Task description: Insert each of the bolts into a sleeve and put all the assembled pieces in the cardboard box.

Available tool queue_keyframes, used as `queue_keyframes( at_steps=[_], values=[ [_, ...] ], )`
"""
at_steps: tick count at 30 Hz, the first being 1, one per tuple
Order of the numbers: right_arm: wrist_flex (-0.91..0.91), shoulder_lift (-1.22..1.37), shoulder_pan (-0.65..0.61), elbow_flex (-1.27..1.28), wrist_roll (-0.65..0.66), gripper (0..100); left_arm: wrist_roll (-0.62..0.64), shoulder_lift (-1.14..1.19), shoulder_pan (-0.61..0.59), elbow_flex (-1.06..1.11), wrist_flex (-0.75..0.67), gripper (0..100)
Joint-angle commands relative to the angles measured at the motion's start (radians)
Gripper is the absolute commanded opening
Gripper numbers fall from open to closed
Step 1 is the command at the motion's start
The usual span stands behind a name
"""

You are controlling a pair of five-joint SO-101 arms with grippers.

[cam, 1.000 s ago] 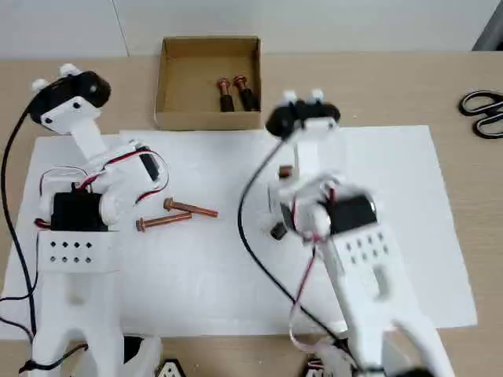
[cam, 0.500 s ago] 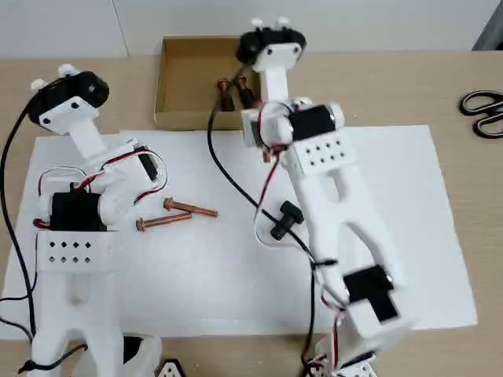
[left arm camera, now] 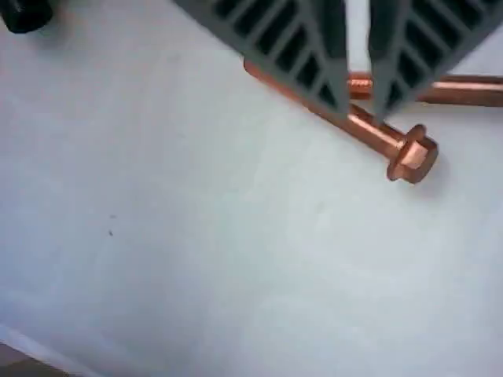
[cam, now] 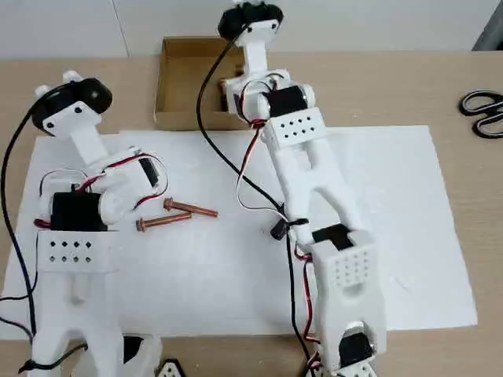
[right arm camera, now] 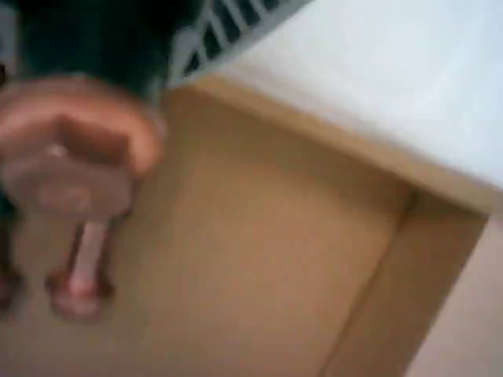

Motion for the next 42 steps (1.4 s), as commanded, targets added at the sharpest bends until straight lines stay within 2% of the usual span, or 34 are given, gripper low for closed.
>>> queue_keyframes(
  at_steps=[1,6,14,24,30,33,42],
  values=[
    [-0.099,0.03,0.015,-0.143,0.009,0.4,0.002,-0.003,0.005,-0.025,0.0,1],
    [-0.239,0.142,0.024,-0.239,0.014,0.5,0.003,0.0,0.005,-0.025,0.002,1],
    [-0.427,0.323,0.025,-0.315,0.104,0.6,0.002,0.0,0.005,-0.025,0.005,1],
    [-0.435,0.47,0.025,-0.388,0.11,1.2,0.002,0.0,0.005,-0.025,0.005,1],
    [-0.417,0.496,0.024,-0.388,0.126,17.8,0.002,0.0,0.005,-0.025,0.005,1],
    [-0.389,0.499,0.022,-0.391,0.163,17.5,0.002,0.0,0.005,-0.025,0.005,1],
    [-0.386,0.492,0.022,-0.451,0.166,17.3,0.002,0.002,0.005,-0.024,0.005,1]
  ],
)
